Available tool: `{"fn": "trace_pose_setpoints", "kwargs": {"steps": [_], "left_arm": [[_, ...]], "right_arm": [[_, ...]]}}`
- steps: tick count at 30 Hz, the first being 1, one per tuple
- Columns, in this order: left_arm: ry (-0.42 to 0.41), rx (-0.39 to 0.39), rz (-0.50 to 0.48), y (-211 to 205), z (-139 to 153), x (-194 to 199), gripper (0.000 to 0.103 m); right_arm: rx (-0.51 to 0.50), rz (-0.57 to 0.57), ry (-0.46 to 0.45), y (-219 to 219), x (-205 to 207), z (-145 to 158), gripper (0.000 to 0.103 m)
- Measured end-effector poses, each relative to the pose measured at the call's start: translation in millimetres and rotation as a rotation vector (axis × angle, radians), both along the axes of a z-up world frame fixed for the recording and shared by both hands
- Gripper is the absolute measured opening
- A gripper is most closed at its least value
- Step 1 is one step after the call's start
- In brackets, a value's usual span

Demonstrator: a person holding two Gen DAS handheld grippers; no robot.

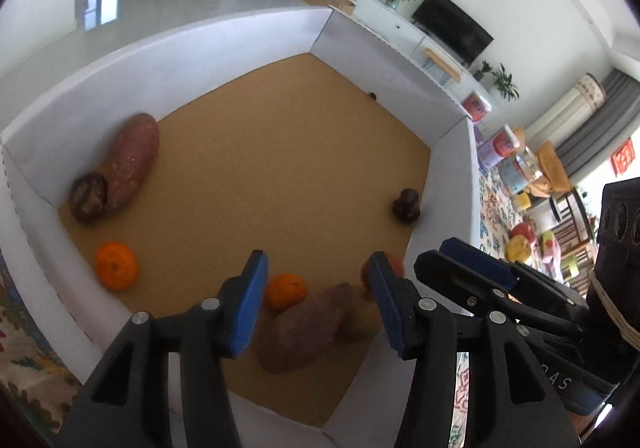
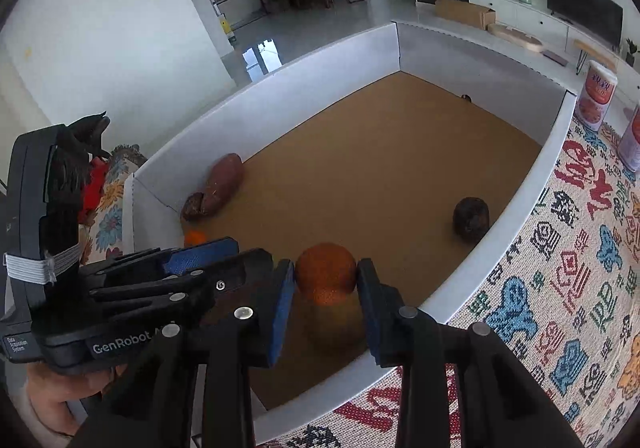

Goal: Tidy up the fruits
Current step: 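Carry the sweet potato into the white box with the left gripper while the right carries the brown fruit there, then open both grippers to drop the sweet potato and brown fruit into the box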

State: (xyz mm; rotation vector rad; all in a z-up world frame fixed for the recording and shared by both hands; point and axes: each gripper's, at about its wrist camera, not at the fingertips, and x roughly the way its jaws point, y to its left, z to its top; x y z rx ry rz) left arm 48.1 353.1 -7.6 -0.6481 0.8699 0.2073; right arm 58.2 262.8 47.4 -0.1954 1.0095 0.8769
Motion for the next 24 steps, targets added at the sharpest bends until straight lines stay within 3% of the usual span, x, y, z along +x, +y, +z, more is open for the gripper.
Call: {"fn": "trace_pose_setpoints", "kwargs": {"steps": [1,2,3,4,6,8,10,13,17,20,24], "left_arm": [[-0.015,-0.023,0.016,0,2,0,0.079],[-0.039,-0.033,0.03,-2,7,-1,0.086],[-0.065,-0.021,0.042,-7,14,-4,0.094],[-0.083,0.007,0.045,-15,20,-4,0.095],[-0.108,0.068,0.016,-37,33,-3,0.096],[-0.128,0.129,-0.016,-64,42,0,0.096],[-0.144,0.199,-0.046,-93,49,4,0.096],[-0.155,0.281,-0.102,-133,56,12,0.096],[-0.151,0.338,-0.173,-176,56,25,0.096],[-0.152,0.385,-0.21,-204,58,33,0.096],[-0.147,0.432,-0.255,-233,57,39,0.096]], "right_arm": [[0.02,-0.027,0.003,-5,6,0,0.045],[0.049,-0.062,0.007,-14,10,4,0.05],[0.091,-0.097,0.009,-27,15,10,0.065],[0.132,-0.122,0.009,-40,19,14,0.083],[0.201,-0.169,-0.008,-73,24,24,0.095],[0.219,-0.209,-0.046,-110,26,27,0.097],[0.175,-0.257,-0.093,-149,26,21,0.103],[0.035,-0.36,-0.143,-218,28,-8,0.103],[-0.127,-0.502,-0.124,-319,29,-52,0.103],[-0.15,-0.599,-0.118,-385,21,-66,0.103],[-0.159,-0.692,-0.124,-443,8,-73,0.103]]}}
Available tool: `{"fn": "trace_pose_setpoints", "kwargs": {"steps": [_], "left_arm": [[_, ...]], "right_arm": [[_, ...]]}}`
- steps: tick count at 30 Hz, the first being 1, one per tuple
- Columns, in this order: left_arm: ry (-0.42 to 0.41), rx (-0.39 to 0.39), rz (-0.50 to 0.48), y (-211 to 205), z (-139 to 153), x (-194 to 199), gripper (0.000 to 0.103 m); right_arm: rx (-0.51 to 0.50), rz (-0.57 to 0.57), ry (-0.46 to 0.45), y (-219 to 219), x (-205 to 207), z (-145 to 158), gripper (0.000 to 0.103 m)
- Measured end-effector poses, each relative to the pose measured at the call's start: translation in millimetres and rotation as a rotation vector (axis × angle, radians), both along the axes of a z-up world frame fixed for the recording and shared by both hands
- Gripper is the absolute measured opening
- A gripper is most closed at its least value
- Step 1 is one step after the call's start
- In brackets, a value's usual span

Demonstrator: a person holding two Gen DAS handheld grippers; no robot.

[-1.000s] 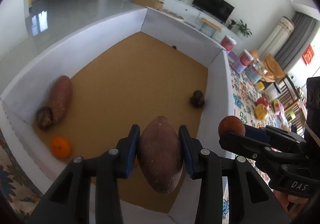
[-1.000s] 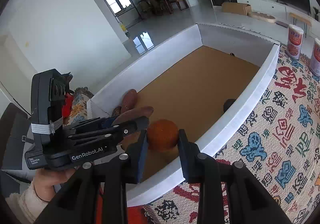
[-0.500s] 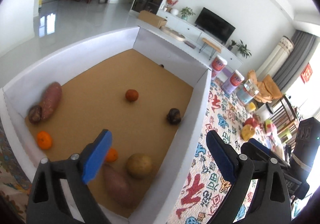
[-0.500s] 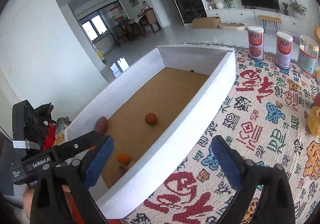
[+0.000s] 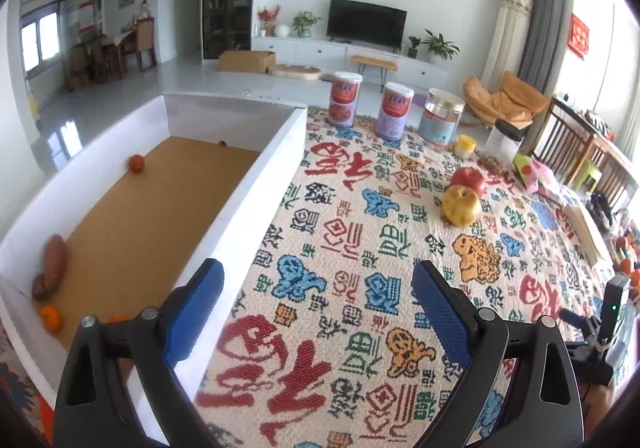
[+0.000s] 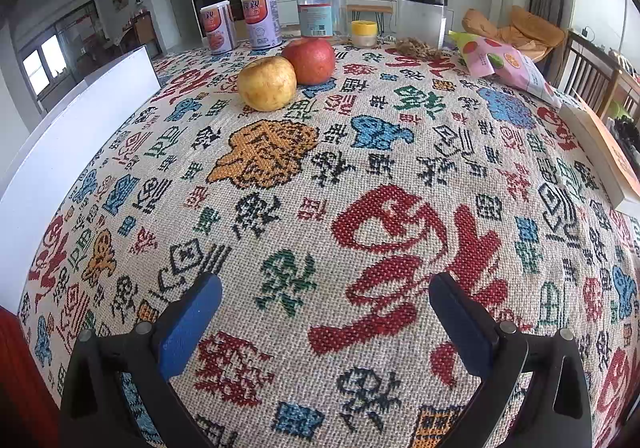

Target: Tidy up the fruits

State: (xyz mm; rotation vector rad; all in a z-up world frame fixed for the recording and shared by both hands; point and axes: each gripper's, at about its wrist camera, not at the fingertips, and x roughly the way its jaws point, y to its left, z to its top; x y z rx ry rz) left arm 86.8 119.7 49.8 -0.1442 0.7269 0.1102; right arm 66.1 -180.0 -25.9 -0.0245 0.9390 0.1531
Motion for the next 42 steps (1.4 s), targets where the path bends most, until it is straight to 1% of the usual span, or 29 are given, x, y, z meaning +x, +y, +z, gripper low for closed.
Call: {"fn": "trace_pose_setpoints", "kwargs": {"steps": [3,5,7,9,11,13,15,17,21,23,24,25,28,42], "left_arm": [[0.011,0.015,-0.03,-18,-5,4,0.097],[0.032,0.014,-0.063,-30,-15,5,0.098],[0.07,0.01,-0.114,-46,-32,8,0.098],[0.115,0.013,-0.165,-63,-52,10,0.098],[0.156,0.026,-0.211,-83,-72,12,0.098],[0.181,0.049,-0.255,-103,-89,16,0.098],[0.19,0.081,-0.294,-123,-102,21,0.098],[0.183,0.109,-0.324,-141,-110,29,0.098],[0.172,0.168,-0.347,-166,-119,49,0.098],[0.189,0.178,-0.344,-171,-126,58,0.098],[0.179,0.156,-0.338,-170,-127,60,0.099],[0.185,0.141,-0.331,-168,-129,62,0.101],[0.202,0.092,-0.324,-161,-131,66,0.103],[0.201,0.096,-0.325,-162,-132,65,0.103]], "right_arm": [[-0.018,-0.04,-0.008,-22,-4,-5,0.103],[-0.052,-0.061,-0.016,-27,-6,-8,0.103],[-0.068,-0.074,-0.021,-29,-5,-13,0.103],[-0.07,-0.086,0.001,-30,-2,-17,0.103],[-0.073,-0.088,0.004,-31,-1,-17,0.103],[-0.07,-0.087,0.01,-31,-1,-18,0.103],[-0.07,-0.087,0.011,-31,-1,-19,0.103],[-0.07,-0.087,0.012,-31,-1,-19,0.103],[-0.069,-0.087,0.012,-31,-1,-19,0.103],[-0.069,-0.087,0.012,-31,-1,-19,0.103],[-0.07,-0.087,0.012,-31,-1,-19,0.103],[-0.069,-0.087,0.012,-31,-1,-19,0.103],[-0.069,-0.087,0.012,-31,-1,-19,0.103],[-0.07,-0.087,0.013,-31,-1,-19,0.103]]}}
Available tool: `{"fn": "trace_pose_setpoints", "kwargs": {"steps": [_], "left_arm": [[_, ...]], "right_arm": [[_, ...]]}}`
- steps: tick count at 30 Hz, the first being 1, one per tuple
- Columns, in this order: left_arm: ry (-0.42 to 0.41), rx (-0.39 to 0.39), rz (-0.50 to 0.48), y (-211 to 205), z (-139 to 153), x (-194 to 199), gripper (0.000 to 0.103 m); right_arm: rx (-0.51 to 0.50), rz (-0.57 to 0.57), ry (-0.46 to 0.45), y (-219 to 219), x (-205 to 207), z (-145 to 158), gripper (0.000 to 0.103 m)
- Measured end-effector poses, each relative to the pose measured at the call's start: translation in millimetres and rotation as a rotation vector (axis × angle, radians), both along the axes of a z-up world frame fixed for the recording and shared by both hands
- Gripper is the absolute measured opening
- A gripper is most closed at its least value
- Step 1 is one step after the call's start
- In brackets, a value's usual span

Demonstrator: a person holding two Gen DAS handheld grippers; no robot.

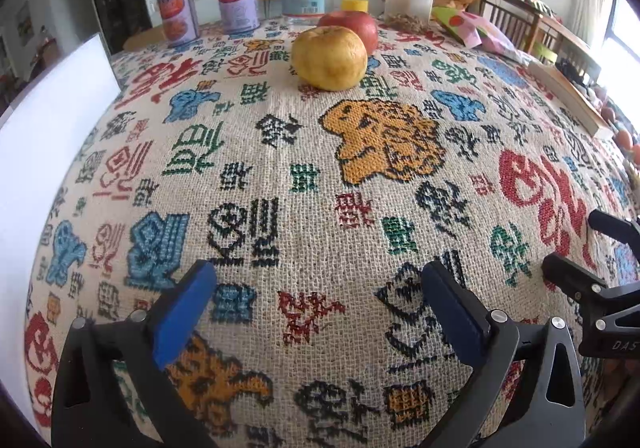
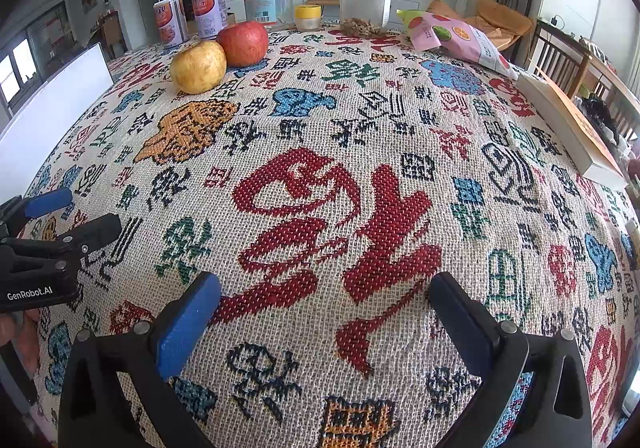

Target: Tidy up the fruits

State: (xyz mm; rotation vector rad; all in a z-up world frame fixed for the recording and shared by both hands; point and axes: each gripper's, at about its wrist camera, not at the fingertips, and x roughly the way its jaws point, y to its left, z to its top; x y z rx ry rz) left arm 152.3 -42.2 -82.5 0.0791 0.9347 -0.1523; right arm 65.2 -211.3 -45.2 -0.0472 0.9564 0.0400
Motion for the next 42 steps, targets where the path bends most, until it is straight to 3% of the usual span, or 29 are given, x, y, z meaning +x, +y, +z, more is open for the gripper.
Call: {"fn": "trace_pose_setpoints", "kwargs": {"steps": [35,42], "left_arm": [[0.001,-0.001,0.0,0,0,0,0.103],[0.026,-0.072,-0.07,-12,17,51,0.102]], "right_arm": [[0.001,0.0,0.001,0,0,0,0.103],[0.001,0.0,0.001,0,0,0,0.103]]}}
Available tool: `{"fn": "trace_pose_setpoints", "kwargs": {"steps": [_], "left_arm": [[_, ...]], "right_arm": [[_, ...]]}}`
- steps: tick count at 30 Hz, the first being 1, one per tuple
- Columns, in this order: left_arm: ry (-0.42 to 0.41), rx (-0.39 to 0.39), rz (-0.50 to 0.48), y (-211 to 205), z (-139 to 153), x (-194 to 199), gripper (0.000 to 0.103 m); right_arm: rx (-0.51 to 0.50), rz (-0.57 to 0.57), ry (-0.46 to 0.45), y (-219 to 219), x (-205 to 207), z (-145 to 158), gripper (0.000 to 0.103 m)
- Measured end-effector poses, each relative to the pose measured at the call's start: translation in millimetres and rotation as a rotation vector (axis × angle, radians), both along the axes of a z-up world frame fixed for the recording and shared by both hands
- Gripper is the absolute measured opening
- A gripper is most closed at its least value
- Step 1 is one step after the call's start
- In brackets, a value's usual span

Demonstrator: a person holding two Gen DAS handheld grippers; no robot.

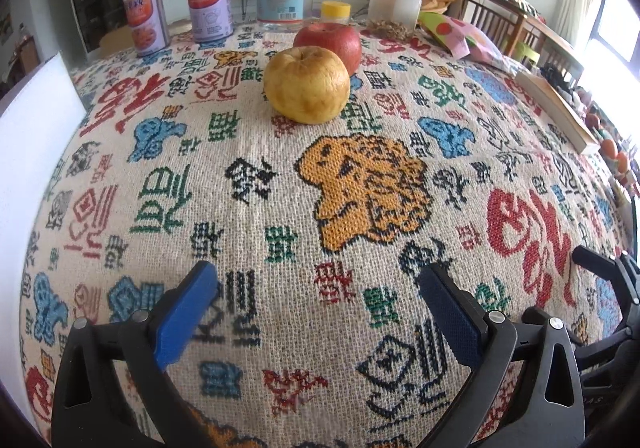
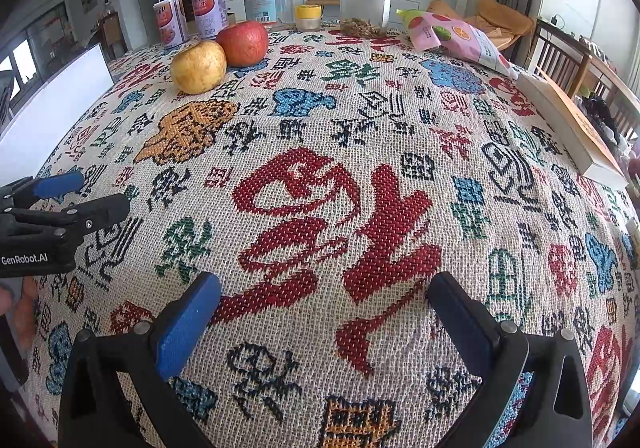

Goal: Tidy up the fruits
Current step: 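Move the left gripper to the yellow pear and close on it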

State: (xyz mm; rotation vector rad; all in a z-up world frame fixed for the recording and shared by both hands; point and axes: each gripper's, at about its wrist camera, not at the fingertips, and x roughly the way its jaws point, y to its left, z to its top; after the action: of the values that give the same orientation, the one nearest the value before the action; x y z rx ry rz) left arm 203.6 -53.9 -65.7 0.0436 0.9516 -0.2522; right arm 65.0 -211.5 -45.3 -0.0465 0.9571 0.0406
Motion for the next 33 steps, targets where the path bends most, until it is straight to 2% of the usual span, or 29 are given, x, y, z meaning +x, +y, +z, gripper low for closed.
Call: {"fn": "trace_pose_setpoints", "kwargs": {"steps": [3,6,8,10,12,15,19,23,28,33], "left_arm": [[-0.06,0.003,-0.007,-14,11,41,0.102],[-0.084,0.073,-0.015,-31,14,84,0.102],[-0.092,0.103,0.023,-35,12,106,0.102],[-0.071,0.072,0.064,-28,7,123,0.101],[-0.041,0.01,0.085,-16,1,132,0.1],[0.0,-0.123,0.059,0,-4,135,0.069],[-0.013,-0.085,0.084,12,1,120,0.069],[-0.006,-0.123,0.121,45,11,83,0.069],[-0.009,-0.052,0.114,79,24,20,0.069],[-0.005,-0.011,0.102,94,15,-29,0.069]], "right_arm": [[0.0,0.0,0.0,1,0,0,0.103],[0.0,0.0,0.0,1,0,0,0.103],[-0.001,0.0,0.0,1,0,0,0.103],[-0.001,0.0,0.0,1,0,0,0.103],[-0.001,0.0,0.0,1,0,0,0.103],[-0.001,0.0,0.0,0,0,0,0.103],[-0.001,0.0,0.0,0,0,0,0.103],[-0.001,0.0,0.0,1,0,0,0.103],[-0.001,0.0,0.0,1,0,0,0.103],[-0.001,0.0,0.0,1,0,0,0.103]]}}
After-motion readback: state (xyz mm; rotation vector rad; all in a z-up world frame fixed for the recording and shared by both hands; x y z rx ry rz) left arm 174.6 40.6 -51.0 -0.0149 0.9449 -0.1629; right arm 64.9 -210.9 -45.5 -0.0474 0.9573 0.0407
